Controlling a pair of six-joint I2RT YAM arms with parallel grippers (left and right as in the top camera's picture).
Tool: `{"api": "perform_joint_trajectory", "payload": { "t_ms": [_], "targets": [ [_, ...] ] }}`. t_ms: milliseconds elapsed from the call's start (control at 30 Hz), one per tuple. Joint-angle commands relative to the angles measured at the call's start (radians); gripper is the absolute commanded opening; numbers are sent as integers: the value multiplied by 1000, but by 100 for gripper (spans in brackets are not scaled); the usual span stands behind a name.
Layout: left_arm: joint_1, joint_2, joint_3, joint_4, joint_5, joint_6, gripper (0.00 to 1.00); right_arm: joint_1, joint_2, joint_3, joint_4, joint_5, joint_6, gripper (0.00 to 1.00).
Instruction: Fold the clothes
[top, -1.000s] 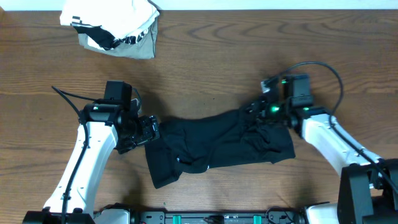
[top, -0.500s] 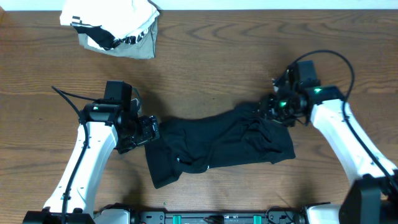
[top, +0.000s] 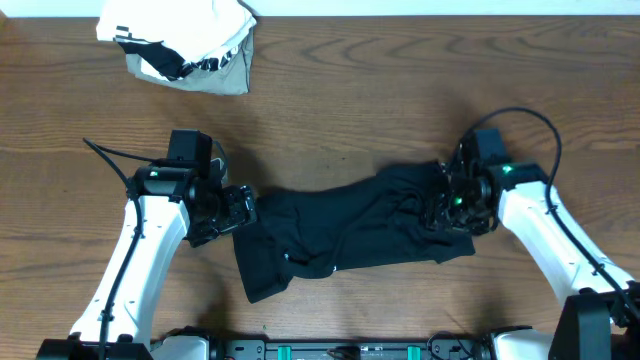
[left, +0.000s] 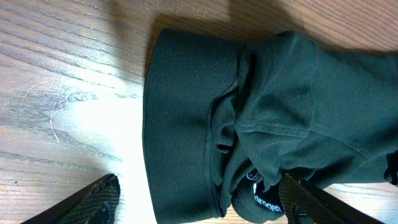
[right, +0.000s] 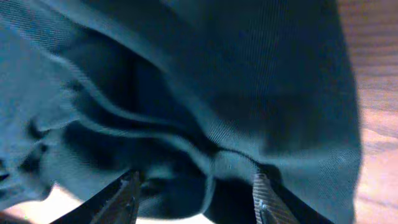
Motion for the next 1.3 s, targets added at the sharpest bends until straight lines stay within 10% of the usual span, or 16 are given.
{"api": "perform_joint_trajectory", "payload": {
  "t_ms": [0, 200, 400, 1067, 1200, 1267],
  "targets": [
    [4, -5, 7, -2, -13, 5, 84, 0, 4, -51, 58, -51, -3, 55],
    [4, -5, 7, -2, -13, 5, 84, 13, 4, -71, 130, -137, -17, 39],
    [4, -5, 7, -2, -13, 5, 84, 79, 4, -71, 145, -145, 21, 1],
    [4, -5, 7, -3, -13, 5, 84, 366, 3, -51, 132, -117, 81, 4],
    [4, -5, 7, -3, -13, 5, 84, 363, -5, 29, 80, -75, 80, 14],
    [4, -5, 7, -3, -13, 5, 84, 359, -8, 93, 16, -6, 81, 35]
  ]
}}
